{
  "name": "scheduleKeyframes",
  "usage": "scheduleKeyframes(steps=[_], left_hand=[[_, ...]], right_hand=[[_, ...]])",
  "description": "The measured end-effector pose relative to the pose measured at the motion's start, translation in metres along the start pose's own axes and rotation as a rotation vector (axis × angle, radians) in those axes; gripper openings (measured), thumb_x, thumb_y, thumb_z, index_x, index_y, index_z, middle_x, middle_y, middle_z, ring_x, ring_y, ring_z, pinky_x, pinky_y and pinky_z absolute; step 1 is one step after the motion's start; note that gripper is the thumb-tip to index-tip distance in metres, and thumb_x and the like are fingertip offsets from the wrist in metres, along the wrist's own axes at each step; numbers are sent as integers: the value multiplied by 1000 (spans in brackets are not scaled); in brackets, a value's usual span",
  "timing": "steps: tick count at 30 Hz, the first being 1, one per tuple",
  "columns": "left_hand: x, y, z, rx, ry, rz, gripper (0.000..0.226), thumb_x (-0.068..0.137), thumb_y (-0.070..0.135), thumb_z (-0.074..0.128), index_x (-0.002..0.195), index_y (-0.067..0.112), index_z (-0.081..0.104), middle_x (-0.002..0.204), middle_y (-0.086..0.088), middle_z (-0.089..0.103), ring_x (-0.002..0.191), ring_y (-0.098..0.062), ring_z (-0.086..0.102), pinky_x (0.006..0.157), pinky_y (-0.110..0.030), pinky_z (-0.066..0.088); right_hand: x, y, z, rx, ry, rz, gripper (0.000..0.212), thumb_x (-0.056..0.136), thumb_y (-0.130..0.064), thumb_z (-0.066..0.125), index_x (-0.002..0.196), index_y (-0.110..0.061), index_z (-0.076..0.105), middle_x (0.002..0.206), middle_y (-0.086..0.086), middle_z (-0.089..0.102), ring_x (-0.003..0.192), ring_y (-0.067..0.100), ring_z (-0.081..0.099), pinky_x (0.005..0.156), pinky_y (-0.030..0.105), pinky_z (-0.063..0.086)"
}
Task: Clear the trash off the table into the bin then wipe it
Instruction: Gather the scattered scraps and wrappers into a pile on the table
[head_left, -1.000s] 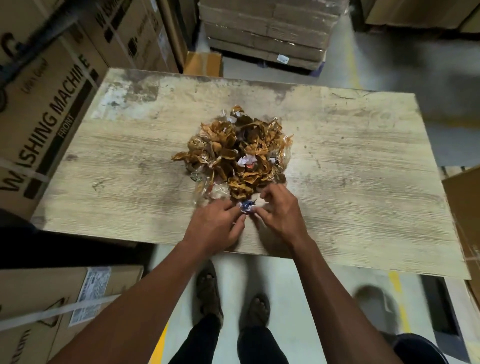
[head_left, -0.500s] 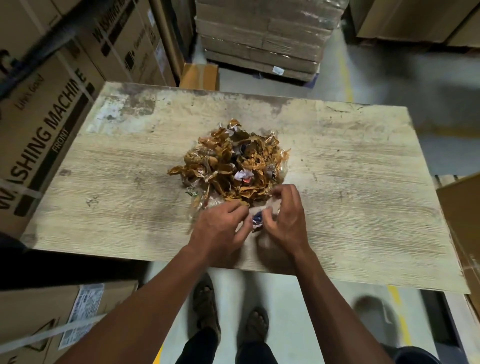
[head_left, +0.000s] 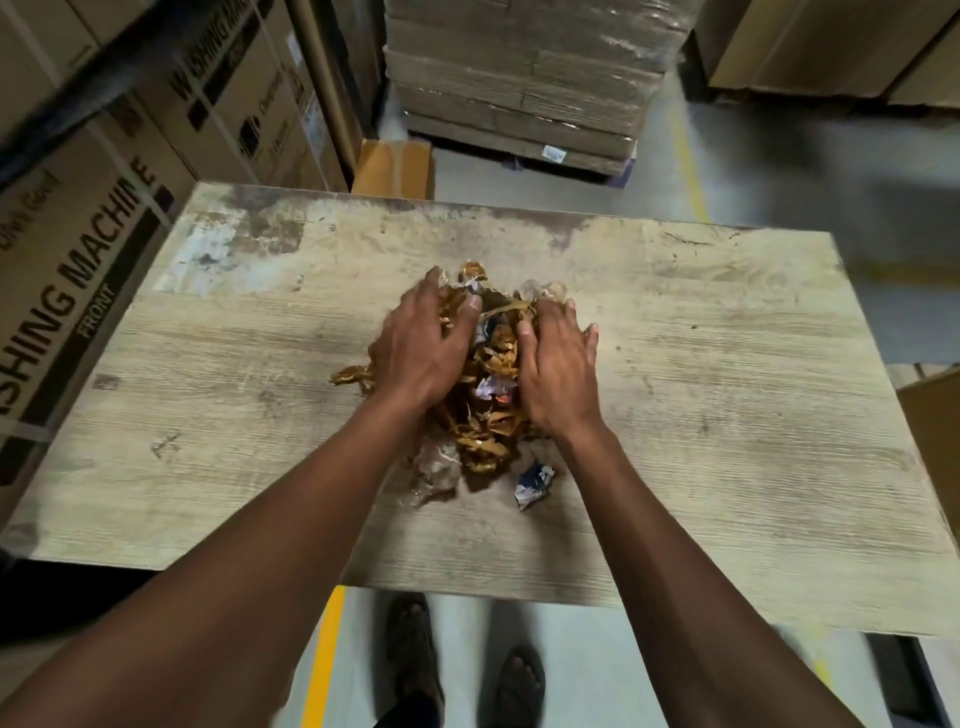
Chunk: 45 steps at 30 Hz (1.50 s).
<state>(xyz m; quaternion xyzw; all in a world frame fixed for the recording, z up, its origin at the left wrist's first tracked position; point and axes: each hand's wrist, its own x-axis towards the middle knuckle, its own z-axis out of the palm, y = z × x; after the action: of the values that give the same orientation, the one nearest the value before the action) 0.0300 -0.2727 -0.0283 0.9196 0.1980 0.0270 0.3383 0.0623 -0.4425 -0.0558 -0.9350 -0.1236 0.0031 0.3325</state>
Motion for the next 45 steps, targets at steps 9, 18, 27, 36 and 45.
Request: scheduleKeyframes(steps=[9, 18, 27, 36, 45], left_hand=[[10, 6, 31, -274, 29, 123, 69, 107, 66, 37, 161, 24, 45, 159, -6, 50, 143, -23, 51, 116, -51, 48], [16, -10, 43, -297, -4, 35, 88, 86, 75, 68, 155, 28, 40, 147, -4, 61, 131, -26, 62, 107, -55, 54], [22, 4, 25, -541, 76, -102, 7, 101, 24, 70, 101, 20, 64, 97, -5, 68, 81, -13, 60, 72, -30, 51], [23, 17, -3, -776, 185, -302, 20, 102, 27, 67, 94, 11, 75, 82, -3, 76, 76, -17, 72, 68, -34, 58], [32, 17, -25, -1183, 227, -456, 13, 103, 16, 68, 96, 5, 66, 78, -5, 68, 66, -21, 70, 59, -36, 60]], right_hand=[[15, -28, 27, 401, 180, -3, 44, 117, -33, 31, 129, -11, 68, 114, 5, 74, 104, 22, 68, 102, 53, 52], [29, -38, 17, 1043, 7, 243, 56, 120, -33, 14, 155, -4, 46, 141, 11, 68, 121, 0, 68, 93, 13, 52], [16, -29, 12, 688, -13, 128, 55, 110, -38, 35, 163, -25, 41, 154, -4, 59, 140, 5, 56, 120, 38, 46], [-6, -26, 10, 389, -25, -95, 69, 107, -51, 48, 167, -20, 31, 158, 1, 43, 141, 4, 46, 113, 13, 37], [-12, -23, 2, 223, -18, -89, 117, 87, -54, 86, 172, -20, 13, 171, 2, 31, 153, 15, 31, 125, 40, 32]])
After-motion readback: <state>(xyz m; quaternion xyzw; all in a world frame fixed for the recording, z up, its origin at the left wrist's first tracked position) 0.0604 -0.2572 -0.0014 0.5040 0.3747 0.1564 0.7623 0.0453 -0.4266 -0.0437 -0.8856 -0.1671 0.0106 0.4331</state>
